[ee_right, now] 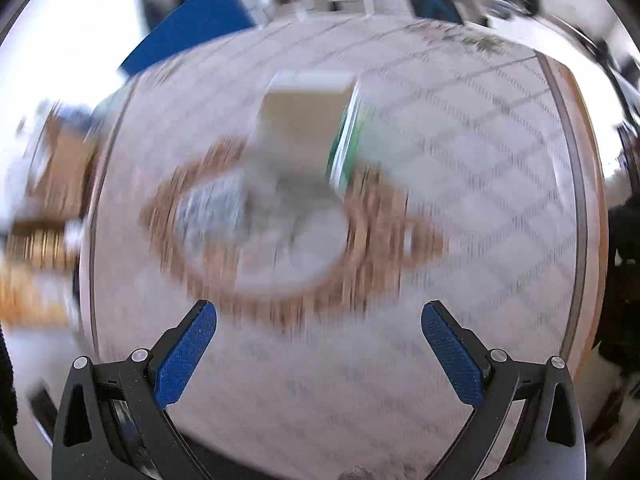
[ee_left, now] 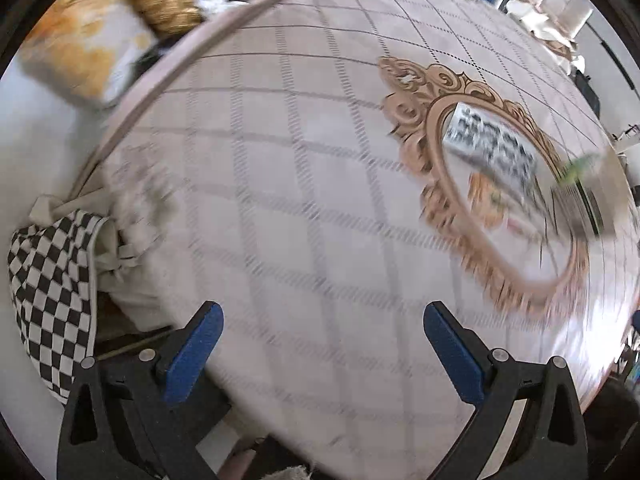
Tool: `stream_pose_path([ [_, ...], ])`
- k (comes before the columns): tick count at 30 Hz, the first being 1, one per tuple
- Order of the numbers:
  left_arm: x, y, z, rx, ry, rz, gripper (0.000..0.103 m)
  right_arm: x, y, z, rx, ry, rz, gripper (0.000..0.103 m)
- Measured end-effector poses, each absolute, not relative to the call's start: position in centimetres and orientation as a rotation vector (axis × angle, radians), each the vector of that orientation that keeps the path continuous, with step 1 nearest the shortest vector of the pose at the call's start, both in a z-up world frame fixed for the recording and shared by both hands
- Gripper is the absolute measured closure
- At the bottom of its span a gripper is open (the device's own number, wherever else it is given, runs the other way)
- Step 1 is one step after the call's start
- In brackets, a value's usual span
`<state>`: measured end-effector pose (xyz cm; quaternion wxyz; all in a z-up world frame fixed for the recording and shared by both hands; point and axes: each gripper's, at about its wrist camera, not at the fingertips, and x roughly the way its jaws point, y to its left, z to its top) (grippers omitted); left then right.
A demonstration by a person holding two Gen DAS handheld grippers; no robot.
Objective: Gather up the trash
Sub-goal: 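Grasp the silver blister pack with the left tool while the right tool grasps the white box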
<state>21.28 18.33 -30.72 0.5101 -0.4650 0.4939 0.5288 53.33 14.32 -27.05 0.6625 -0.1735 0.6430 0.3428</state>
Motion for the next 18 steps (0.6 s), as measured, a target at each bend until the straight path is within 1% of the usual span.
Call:
stream_pose_path([
  [4,24.1,22.7,-32.8,-1.142,1.242,1.286,0.001,56.3,19.7,-29.3,-0.374,1.487,0.698,0.000],
  [7,25.0,24.8,-33.9,-1.215,1.245,1.279,0.001,57.5,22.3,-31.4,-0.382,1.530,0.651,0.000],
  [12,25.8,27.3,-34.8,-1.430,1.169,1.239,0.001,58.6,24.0,-35.0,-0.365,1.626,0.571,0.000],
  [13,25.9,27.8,-35.1,-1.489,1.138,1.228,0.001,58.8,24.1,-35.3,-0.360,1.630,0.558,0.002],
  [15,26.2,28.7,-35.5,-1.603,1.080,1.206,0.001,59.5,24.3,-35.6,-0.358,1.634,0.551,0.021],
  [18,26.5,29.8,-36.6,-1.782,0.979,1.180,0.001,60.9,24.1,-35.0,-0.384,1.589,0.528,0.021],
])
